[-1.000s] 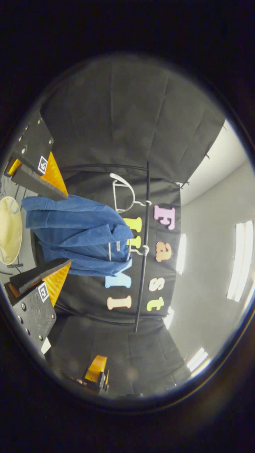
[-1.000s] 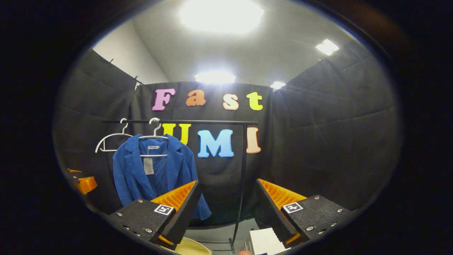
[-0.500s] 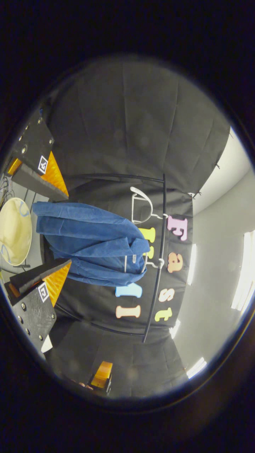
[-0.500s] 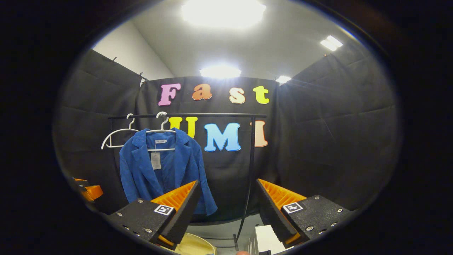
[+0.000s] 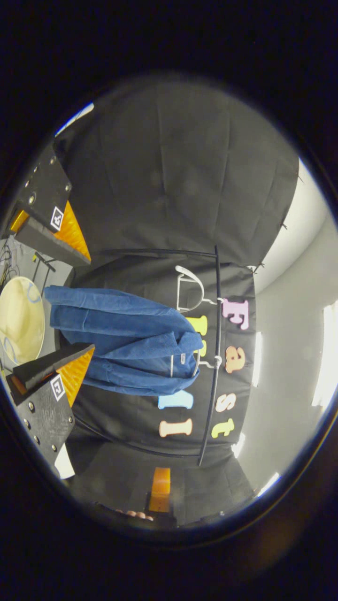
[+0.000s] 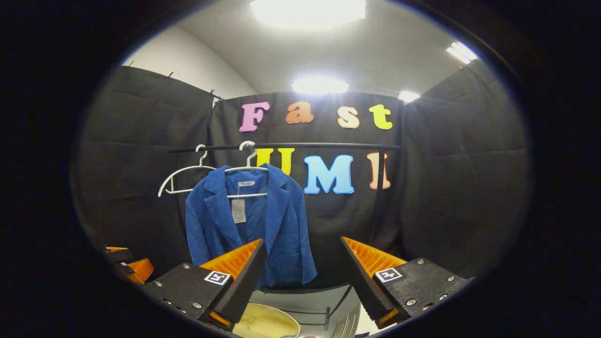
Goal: Grasp the clothes on the hanger with both hands and then place them into the laundry hamper below.
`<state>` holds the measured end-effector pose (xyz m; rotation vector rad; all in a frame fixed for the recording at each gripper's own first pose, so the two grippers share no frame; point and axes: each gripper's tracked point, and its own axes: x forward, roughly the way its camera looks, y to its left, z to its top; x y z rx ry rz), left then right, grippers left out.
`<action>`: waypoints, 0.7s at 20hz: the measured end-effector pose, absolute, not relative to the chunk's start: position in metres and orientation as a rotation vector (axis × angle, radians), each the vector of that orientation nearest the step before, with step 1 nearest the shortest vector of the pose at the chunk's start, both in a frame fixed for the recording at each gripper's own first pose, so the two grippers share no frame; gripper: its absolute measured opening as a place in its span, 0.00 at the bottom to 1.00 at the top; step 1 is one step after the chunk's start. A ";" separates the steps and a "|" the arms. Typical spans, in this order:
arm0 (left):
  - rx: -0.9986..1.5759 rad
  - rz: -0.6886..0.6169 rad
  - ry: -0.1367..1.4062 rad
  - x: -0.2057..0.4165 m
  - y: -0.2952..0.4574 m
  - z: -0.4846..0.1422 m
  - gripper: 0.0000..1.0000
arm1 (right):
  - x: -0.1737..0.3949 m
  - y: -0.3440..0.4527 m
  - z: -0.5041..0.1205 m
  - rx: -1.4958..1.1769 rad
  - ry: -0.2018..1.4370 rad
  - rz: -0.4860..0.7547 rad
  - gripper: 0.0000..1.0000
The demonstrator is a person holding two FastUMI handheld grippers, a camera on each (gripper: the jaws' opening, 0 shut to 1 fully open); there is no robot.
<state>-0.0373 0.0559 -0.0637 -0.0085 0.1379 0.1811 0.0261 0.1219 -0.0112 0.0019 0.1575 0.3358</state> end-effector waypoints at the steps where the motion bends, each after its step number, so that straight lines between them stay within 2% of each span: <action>1: -0.018 0.182 0.129 -0.036 0.056 -0.060 0.97 | 0.033 0.133 -0.007 -0.001 0.148 0.358 0.96; 8: -0.136 0.185 0.072 0.018 0.047 -0.011 0.98 | 0.110 0.179 0.005 0.065 0.122 0.433 0.96; 14: -0.146 0.188 0.032 0.100 0.023 0.025 0.97 | 0.182 0.209 -0.007 0.106 0.131 0.508 0.96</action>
